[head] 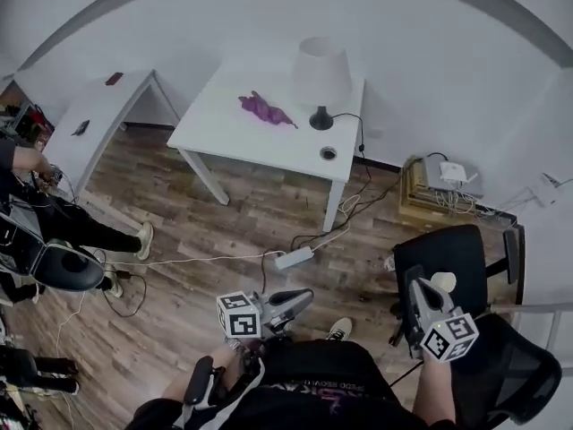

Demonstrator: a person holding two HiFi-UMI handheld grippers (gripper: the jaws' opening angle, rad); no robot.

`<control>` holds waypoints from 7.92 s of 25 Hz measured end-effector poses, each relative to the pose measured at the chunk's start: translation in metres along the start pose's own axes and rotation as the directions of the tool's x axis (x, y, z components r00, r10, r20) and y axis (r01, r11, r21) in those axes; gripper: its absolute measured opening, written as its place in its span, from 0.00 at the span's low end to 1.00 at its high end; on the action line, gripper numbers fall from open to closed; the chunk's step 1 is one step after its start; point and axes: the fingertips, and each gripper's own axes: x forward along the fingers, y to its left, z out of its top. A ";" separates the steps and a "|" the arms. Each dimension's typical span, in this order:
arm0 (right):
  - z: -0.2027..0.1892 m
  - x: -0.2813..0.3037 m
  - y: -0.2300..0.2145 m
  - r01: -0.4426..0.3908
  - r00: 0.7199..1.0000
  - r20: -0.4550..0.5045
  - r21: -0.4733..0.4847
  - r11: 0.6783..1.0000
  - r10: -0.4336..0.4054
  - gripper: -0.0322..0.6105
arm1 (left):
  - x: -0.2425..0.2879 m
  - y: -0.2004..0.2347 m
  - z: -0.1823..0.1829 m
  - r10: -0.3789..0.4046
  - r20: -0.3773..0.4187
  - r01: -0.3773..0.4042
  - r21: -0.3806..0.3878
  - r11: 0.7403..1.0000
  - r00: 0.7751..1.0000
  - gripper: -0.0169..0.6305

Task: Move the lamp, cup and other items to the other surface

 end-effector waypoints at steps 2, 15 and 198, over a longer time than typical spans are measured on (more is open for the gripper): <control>-0.005 0.032 0.061 -0.147 0.989 -0.002 0.010 0.989 0.147 0.05 | -0.013 0.002 0.002 -0.004 0.011 0.004 0.003 1.000 1.000 0.02; -0.058 0.111 0.272 -0.545 0.827 -0.156 0.009 0.838 0.540 0.05 | -0.112 0.016 0.025 0.030 0.097 -0.036 0.061 0.997 0.995 0.02; 0.147 0.684 0.167 -0.237 0.968 -0.169 -0.389 0.890 0.184 0.12 | -0.297 0.144 0.161 0.517 0.493 -0.516 -0.152 0.843 0.700 0.02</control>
